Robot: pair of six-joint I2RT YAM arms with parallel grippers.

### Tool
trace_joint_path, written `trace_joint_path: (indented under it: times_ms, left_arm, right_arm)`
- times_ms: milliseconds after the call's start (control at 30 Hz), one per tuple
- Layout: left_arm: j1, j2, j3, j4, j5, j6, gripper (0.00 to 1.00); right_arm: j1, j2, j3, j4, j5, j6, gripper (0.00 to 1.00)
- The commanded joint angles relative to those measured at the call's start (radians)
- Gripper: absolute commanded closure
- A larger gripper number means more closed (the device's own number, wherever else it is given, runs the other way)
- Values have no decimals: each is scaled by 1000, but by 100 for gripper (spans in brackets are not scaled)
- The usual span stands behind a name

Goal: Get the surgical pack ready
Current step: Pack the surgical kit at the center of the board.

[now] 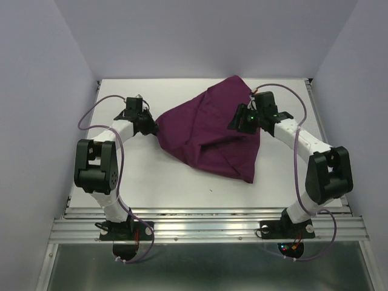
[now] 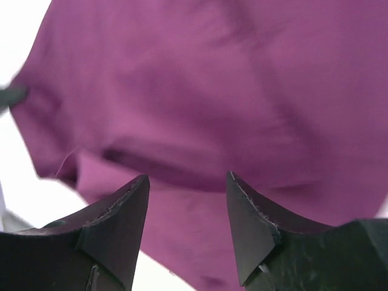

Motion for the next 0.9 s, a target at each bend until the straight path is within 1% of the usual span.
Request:
trace_joint_path:
  times_ms: [0,167,233,267,300,433,500,600,667,700,800,867]
  left_arm:
    - [-44,-123,67,-3,6,59,100]
    - [-99,-175,124,-37,9,118,100]
    - [-122,-202,147,-39,18,136,100]
    - [-131,-212,153,-39,28,142,100]
    - [-139,-218,170,-42,33,150,100]
    - [-185,-230,231,-63,84,197,100]
    - [-200,-223,266,-82,105,210,100]
    - [-215,-213,285,-92,127,220,100]
    - [-219,-210,285,-95,134,227,100]
    - [-219,-209,285,-98,136,230,100]
    - [-219,-212,282,-106,134,236,100]
    - [-219,-215,279,-108,136,239,100]
  right_arm:
    - [119,42,62,44,-12,18,41]
    - [176,102,128,22,19,10,41]
    - [176,113,137,11,33,17,40]
    - [185,111,135,11,40,23,37]
    - [186,107,128,17,48,24,36]
    - [195,122,155,21,44,-3,35]
    - [195,157,180,21,5,-25,35]
    - [195,191,200,66,-140,-66,34]
    - [195,205,195,85,-196,-94,34]
    - [195,211,192,103,-263,-105,34]
    - [204,205,158,148,-350,-128,35]
    - [216,209,171,119,-380,-169,36]
